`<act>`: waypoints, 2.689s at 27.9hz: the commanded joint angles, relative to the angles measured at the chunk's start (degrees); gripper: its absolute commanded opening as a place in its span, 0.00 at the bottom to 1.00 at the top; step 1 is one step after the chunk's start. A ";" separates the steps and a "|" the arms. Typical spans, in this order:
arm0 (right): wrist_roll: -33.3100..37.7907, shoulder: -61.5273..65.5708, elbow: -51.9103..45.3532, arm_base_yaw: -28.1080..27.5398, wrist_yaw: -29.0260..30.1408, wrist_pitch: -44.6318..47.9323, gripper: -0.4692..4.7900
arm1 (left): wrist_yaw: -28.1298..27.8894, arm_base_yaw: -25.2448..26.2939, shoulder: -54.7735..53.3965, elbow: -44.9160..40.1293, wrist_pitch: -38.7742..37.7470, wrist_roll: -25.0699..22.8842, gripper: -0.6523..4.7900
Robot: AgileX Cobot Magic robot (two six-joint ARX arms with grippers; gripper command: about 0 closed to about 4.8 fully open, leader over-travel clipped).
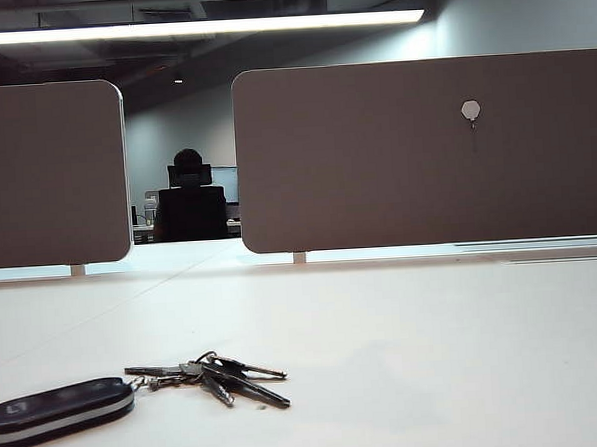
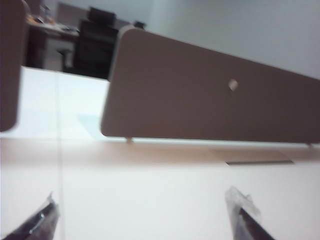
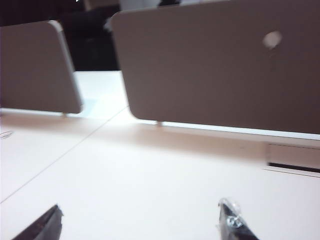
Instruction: Hang the bunch of keys on the hook.
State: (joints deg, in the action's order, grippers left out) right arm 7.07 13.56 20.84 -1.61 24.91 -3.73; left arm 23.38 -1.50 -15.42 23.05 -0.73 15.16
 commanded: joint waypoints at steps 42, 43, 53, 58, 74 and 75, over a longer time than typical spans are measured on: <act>-5.77 74.09 22.67 47.89 -7.41 10.60 0.75 | -12.26 -30.21 -19.10 6.21 -27.19 -18.18 1.00; -5.77 74.86 22.88 47.93 -7.39 10.49 0.75 | -12.41 -30.21 -19.08 6.21 -27.30 -18.18 1.00; -5.81 78.90 23.47 51.28 -12.26 10.47 0.75 | -13.31 -30.21 -19.10 6.21 -28.55 -18.18 1.00; -5.81 80.70 23.65 51.78 -14.67 10.43 0.69 | -13.31 -30.21 -19.10 6.21 -28.55 -18.18 1.00; -4.04 83.97 23.69 52.87 -14.34 13.62 0.67 | -13.29 -30.21 -19.08 6.19 -29.83 -18.16 1.00; -4.04 83.97 23.69 52.87 -14.34 13.79 0.67 | -13.29 -30.21 -19.10 6.19 -30.01 -18.16 1.00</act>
State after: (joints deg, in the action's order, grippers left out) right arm 2.39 97.49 44.60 51.09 10.28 9.48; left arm 10.20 -31.64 -34.52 28.73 -30.79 -2.98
